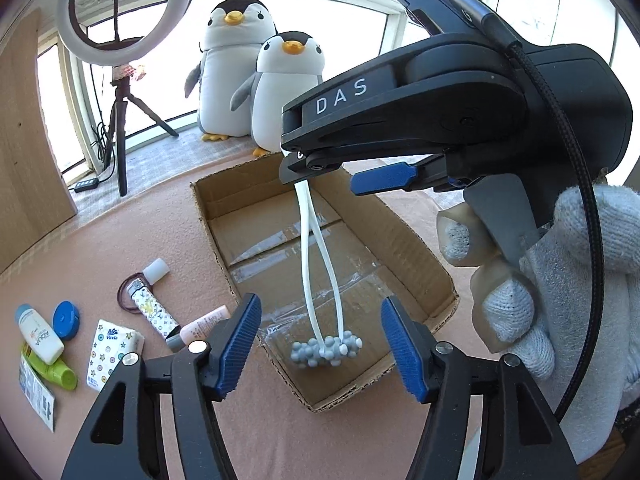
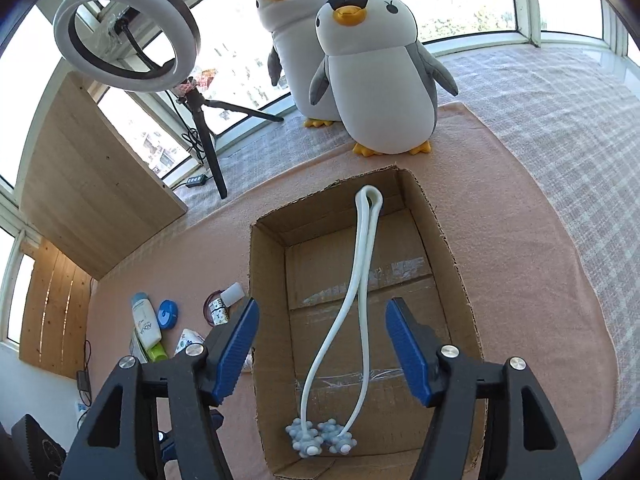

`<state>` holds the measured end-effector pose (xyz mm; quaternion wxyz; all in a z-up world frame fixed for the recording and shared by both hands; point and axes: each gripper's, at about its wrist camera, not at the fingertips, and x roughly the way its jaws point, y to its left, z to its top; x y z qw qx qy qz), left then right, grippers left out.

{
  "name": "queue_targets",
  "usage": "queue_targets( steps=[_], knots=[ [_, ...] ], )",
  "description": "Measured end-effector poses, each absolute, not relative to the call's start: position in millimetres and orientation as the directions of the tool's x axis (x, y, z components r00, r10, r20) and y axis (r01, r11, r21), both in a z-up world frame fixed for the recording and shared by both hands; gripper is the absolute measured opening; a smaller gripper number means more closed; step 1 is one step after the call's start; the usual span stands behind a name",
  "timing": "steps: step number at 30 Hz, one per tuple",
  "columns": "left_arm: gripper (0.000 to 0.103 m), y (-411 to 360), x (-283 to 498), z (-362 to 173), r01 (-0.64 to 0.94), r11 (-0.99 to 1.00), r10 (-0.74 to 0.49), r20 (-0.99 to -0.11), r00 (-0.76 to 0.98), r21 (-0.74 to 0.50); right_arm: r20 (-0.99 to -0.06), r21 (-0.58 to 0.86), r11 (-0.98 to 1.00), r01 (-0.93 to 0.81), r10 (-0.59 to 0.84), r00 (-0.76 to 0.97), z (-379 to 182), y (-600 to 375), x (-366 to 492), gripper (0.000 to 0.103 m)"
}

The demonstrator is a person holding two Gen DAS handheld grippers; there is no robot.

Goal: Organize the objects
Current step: 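Lift the massager with the left tool and carry it over the box, then lower the massager into the box and open the left tool, then move the left tool back to the green tube on the table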

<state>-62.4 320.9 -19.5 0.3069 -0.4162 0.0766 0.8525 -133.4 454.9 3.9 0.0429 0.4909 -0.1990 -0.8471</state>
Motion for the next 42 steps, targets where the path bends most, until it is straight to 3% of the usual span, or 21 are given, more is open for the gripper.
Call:
queue_targets(
  steps=[14, 34, 42],
  knots=[
    [0.07, 250.8, -58.6, -19.6, -0.493, -0.861, 0.395, -0.775, -0.494, -0.125, -0.815, 0.404, -0.909, -0.099, -0.308, -0.491, -2.8, 420.8, -116.5, 0.07],
    [0.074, 34.7, -117.1, -34.4, -0.131, -0.987, 0.147, -0.825, -0.545, -0.089, -0.809, 0.393, -0.917, 0.07, -0.381, -0.447, 11.8, 301.2, -68.4, 0.07],
    [0.073, -31.1, -161.9, -47.7, 0.002, -0.991, 0.115, -0.841, -0.529, -0.137, -0.817, 0.381, -0.922, 0.072, -0.372, -0.44, 12.1, 289.2, -48.7, 0.07]
  ],
)
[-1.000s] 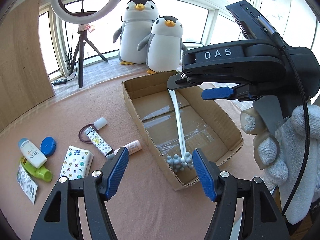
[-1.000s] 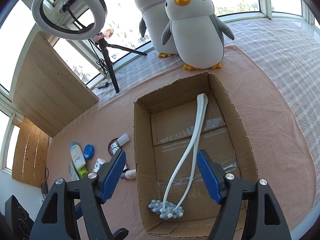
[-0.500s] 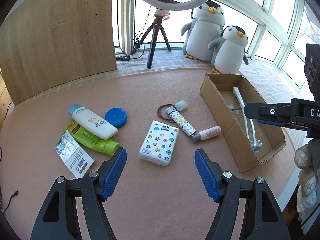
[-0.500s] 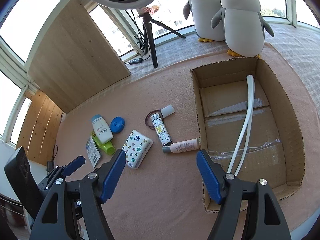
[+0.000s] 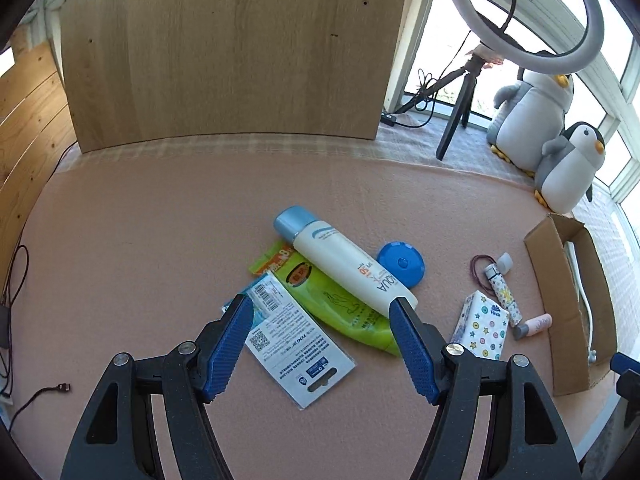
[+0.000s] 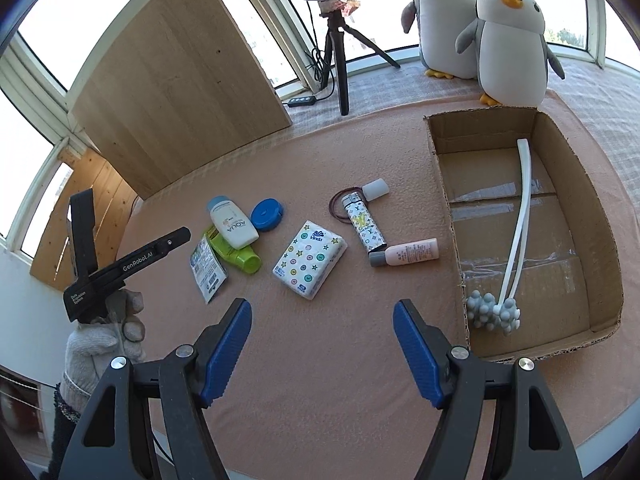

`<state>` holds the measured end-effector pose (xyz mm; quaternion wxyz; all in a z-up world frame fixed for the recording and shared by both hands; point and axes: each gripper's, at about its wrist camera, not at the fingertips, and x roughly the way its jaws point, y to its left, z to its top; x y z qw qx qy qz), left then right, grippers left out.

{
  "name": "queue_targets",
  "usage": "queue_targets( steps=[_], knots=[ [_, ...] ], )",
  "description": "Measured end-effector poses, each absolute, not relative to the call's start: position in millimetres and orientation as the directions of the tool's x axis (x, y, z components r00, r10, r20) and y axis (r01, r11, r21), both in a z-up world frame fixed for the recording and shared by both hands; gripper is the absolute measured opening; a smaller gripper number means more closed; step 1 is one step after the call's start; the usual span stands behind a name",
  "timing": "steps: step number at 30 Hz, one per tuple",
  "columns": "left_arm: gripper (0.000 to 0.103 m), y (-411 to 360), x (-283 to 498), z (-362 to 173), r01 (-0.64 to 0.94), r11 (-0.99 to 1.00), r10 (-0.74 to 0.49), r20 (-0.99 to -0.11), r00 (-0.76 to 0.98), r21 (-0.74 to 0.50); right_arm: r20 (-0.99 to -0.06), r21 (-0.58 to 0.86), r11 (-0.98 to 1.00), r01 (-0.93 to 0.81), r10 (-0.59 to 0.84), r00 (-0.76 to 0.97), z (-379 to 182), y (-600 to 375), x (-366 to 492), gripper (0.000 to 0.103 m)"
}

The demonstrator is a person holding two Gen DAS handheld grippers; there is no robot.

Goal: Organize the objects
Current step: 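Move the left tool back to the green tube on the table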

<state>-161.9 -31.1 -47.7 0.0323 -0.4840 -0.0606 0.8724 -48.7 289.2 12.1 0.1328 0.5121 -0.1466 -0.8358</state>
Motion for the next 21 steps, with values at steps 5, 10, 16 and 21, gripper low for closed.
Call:
queue_targets(
  steps=[5, 10, 16, 21],
  knots=[
    [0.067, -48.7, -188.4, -62.4, 0.053, -0.99, 0.086, -0.854, -0.514, -0.131, -0.827, 0.367, -0.929, 0.052, -0.352, -0.438, 8.0, 288.8, -42.8, 0.07],
    [0.053, -56.7, -210.6, -85.7, 0.063, -0.994, 0.052, -0.883, -0.467, -0.092, -0.828, 0.389, -0.921, 0.01, -0.355, -0.433, 3.6, 300.8, -39.5, 0.07],
    [0.053, -44.7, -229.7, -106.1, 0.026, -0.999, 0.017, -0.897, -0.442, -0.032, -0.83, 0.407, -0.911, -0.067, -0.338, -0.442, -1.9, 323.8, -41.0, 0.07],
    [0.052, -44.8, -246.2, -117.9, 0.031, -0.999, 0.02, -0.901, -0.434, -0.037, -0.83, 0.418, -0.902, -0.103, -0.334, -0.446, -6.0, 335.7, -40.0, 0.07]
  ],
)
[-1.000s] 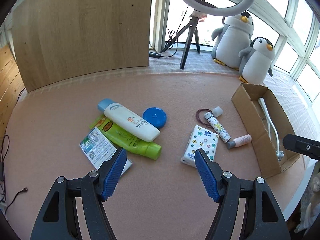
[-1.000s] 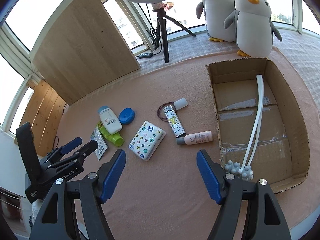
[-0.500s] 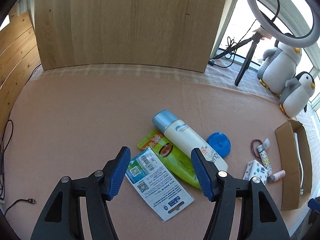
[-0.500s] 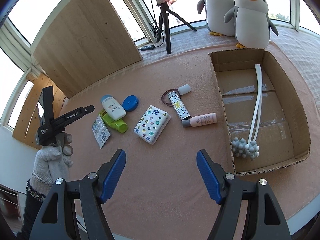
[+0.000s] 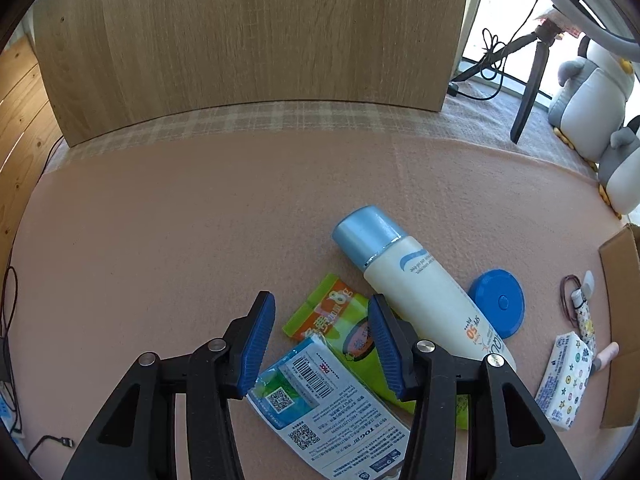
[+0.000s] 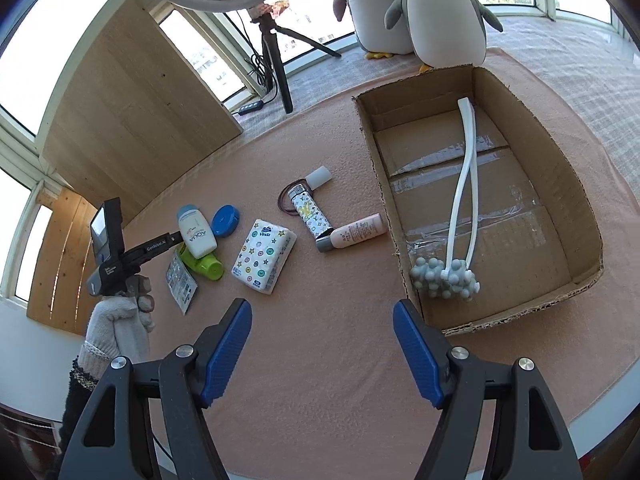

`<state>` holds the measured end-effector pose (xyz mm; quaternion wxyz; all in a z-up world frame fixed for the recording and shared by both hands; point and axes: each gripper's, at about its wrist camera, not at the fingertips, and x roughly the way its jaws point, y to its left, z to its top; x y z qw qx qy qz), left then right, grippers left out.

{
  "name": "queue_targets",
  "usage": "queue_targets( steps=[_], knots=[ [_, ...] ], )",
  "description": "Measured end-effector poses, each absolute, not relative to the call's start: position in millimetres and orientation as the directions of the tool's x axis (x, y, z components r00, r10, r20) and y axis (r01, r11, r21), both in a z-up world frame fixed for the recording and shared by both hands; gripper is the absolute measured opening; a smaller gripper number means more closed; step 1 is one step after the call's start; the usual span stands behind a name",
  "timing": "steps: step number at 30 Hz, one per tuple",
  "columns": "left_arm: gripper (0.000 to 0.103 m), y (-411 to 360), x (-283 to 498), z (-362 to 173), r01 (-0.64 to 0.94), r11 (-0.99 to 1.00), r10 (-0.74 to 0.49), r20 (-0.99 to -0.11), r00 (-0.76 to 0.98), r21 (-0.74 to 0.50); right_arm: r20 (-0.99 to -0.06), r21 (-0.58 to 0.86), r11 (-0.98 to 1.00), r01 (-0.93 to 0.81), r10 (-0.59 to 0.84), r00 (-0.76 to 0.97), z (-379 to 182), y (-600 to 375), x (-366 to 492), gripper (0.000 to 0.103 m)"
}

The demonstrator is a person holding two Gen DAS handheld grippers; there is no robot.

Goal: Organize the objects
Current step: 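Move the left tool back to the green tube on the table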

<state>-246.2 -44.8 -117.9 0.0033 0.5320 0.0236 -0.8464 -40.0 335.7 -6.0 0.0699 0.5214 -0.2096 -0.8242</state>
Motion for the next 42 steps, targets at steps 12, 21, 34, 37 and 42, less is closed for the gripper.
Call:
queue_targets(
  steps=[12, 21, 34, 37, 42],
  knots=[
    [0.052, -24.7, -260.9, -134.7, -0.02, -0.999, 0.05, -0.9, -0.434, -0.046, -0.838, 0.433, -0.893, -0.122, -0.349, -0.419, -15.8, 334.3, -42.9, 0.07],
    [0.052, 0.8, -233.0, -136.1, -0.138, -0.989, 0.116, -0.892, -0.437, -0.061, -0.833, 0.442, -0.894, -0.077, -0.377, -0.405, -13.8, 315.6, -50.9, 0.07],
    [0.052, 47.8, -161.0, -134.8, -0.293, -0.954, 0.193, -0.87, -0.454, -0.058, -0.83, 0.453, -0.891, -0.014, -0.417, -0.371, -18.2, 294.0, -52.5, 0.07],
    [0.052, 54.6, -149.0, -133.3, -0.318, -0.945, 0.22, -0.869, -0.443, -0.078, -0.831, 0.452, -0.892, -0.006, -0.419, -0.365, -20.0, 293.7, -51.5, 0.07],
    [0.054, 74.0, -120.2, -131.0, -0.389, -0.919, 0.247, -0.867, -0.433, -0.068, -0.829, 0.458, -0.889, 0.003, -0.429, -0.358, -24.3, 293.1, -51.3, 0.07]
  ],
)
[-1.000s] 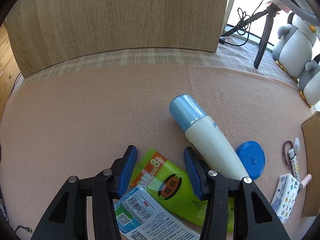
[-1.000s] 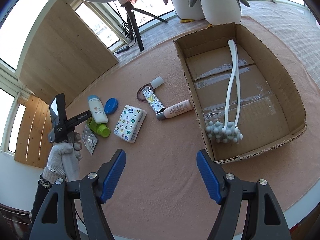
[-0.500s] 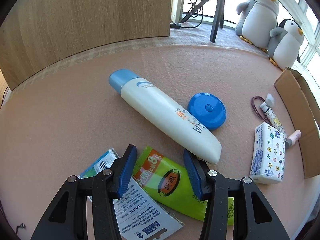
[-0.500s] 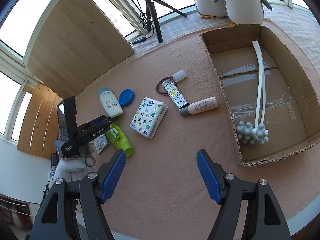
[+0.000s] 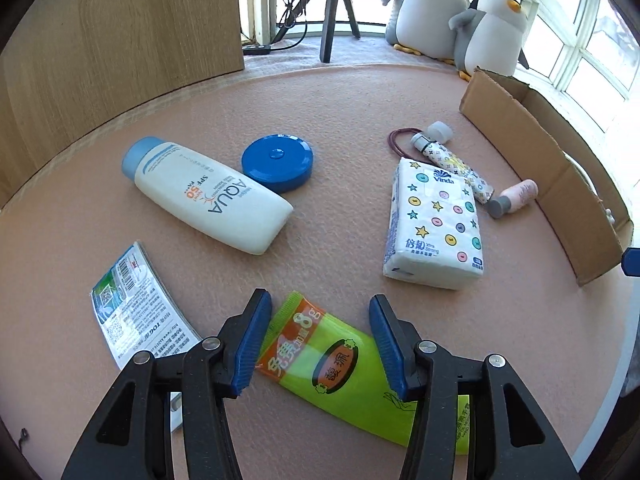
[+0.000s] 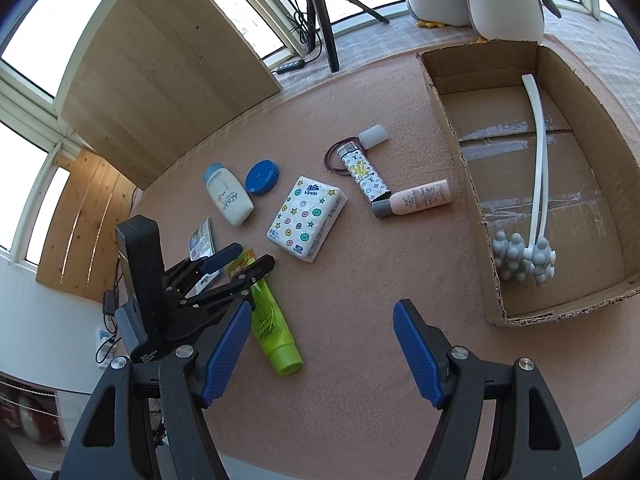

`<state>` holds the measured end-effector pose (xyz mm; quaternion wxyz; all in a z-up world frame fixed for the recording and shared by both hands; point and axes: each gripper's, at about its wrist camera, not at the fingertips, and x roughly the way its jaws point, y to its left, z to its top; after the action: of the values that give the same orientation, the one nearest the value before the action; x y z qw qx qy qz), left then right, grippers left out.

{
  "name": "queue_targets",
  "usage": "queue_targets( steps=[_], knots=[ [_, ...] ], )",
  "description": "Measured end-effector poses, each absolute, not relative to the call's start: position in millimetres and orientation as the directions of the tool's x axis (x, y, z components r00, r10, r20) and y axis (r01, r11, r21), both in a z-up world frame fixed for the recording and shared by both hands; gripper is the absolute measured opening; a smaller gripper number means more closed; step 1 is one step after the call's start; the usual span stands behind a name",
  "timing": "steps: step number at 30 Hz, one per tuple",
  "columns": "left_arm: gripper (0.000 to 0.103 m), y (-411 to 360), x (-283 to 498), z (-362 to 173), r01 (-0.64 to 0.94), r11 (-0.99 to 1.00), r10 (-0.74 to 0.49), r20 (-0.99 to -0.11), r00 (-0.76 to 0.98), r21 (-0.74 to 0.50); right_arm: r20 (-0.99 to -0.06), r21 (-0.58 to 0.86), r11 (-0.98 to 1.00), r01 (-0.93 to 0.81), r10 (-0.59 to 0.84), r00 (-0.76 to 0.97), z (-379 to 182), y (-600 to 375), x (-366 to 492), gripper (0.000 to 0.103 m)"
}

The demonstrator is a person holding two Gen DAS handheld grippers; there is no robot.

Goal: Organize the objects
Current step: 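Move the left tool back to the green tube on the table, then grasp the green tube with the left tool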

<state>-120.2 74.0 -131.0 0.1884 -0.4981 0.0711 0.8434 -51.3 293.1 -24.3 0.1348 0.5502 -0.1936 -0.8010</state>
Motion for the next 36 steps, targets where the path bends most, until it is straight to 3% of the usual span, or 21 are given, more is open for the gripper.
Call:
queue_targets(
  steps=[4, 12, 25, 30, 36],
  knots=[
    [0.055, 81.7, -109.1, -127.1, -0.396, -0.912, 0.283, -0.866, -0.413, -0.109, -0.83, 0.456, -0.89, 0.025, -0.435, -0.347, -26.9, 289.5, -53.6, 0.07],
    [0.055, 36.2, -88.8, -108.2, -0.237, -0.936, 0.338, -0.849, -0.407, -0.26, -0.839, 0.476, -0.876, 0.082, -0.48, -0.256, -50.6, 275.0, -61.0, 0.07],
    [0.057, 52.9, -27.0, -118.3, -0.265, -0.875, 0.466, -0.853, -0.237, -0.404, -0.865, 0.475, -0.865, 0.161, -0.493, -0.096, -90.0, 239.5, -69.4, 0.069],
    [0.057, 60.4, -21.8, -119.5, -0.269, -0.861, 0.489, -0.848, -0.206, -0.431, -0.858, 0.5, -0.853, 0.151, -0.511, -0.045, -101.7, 236.4, -68.0, 0.053],
    [0.057, 62.6, -19.1, -116.6, -0.27, -0.858, 0.494, -0.847, -0.197, -0.437, -0.851, 0.514, -0.842, 0.162, -0.525, -0.027, -102.4, 233.1, -64.1, 0.049]
  ],
)
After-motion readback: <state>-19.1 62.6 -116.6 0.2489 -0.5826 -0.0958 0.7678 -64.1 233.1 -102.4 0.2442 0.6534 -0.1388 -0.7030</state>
